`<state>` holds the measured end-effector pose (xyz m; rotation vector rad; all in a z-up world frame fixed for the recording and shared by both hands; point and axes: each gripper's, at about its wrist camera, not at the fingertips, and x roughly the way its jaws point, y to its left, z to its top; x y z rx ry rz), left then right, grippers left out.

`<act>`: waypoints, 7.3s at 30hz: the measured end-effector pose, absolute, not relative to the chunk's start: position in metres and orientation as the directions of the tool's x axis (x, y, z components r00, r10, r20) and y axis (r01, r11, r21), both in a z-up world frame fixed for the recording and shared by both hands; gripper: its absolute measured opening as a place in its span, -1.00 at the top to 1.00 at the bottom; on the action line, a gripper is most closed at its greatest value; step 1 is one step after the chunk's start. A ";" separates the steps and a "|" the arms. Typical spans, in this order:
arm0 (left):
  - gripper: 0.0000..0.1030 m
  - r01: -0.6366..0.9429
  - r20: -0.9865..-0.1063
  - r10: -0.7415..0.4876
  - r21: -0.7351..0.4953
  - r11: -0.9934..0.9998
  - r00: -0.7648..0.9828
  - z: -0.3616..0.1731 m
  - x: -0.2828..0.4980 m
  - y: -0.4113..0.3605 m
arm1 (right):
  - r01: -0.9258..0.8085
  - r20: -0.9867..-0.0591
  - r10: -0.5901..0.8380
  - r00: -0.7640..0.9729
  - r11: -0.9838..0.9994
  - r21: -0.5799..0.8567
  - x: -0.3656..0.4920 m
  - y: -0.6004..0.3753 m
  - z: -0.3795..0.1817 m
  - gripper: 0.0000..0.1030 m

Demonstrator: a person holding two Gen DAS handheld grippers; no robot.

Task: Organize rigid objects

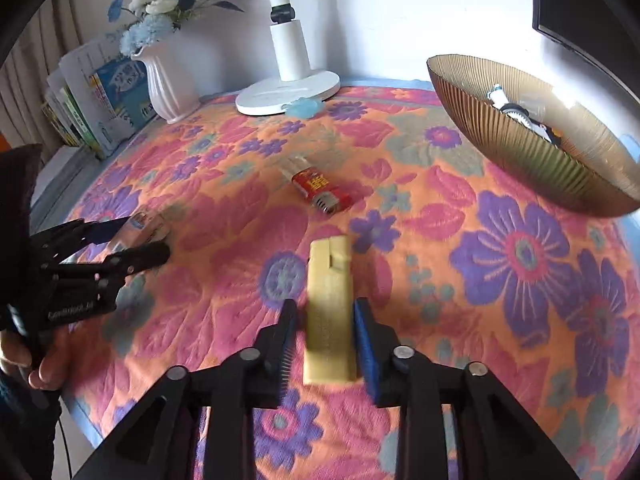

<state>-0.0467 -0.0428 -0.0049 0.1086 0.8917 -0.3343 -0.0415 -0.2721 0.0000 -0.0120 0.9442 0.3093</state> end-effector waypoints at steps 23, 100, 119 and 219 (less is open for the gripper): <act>0.28 0.417 -0.656 -0.326 -0.019 0.909 0.680 0.077 -0.049 -0.092 | -0.309 -0.728 0.287 0.622 0.945 0.109 -0.063 -0.245 0.051 0.71; -0.25 0.460 -0.628 -0.486 -0.221 0.860 0.608 0.131 0.037 -0.167 | 0.103 -0.718 0.062 0.693 0.978 0.184 0.029 -0.429 0.116 0.05; -0.49 0.153 -0.732 -0.210 -0.145 0.978 0.648 0.015 -0.001 -0.018 | -0.200 -0.734 0.189 0.652 0.977 0.073 -0.019 -0.261 0.041 -0.61; -0.06 0.278 -0.714 -0.288 -0.136 0.951 0.638 0.009 -0.024 -0.022 | -0.270 -0.804 0.270 0.530 0.952 0.141 -0.041 -0.238 0.003 0.38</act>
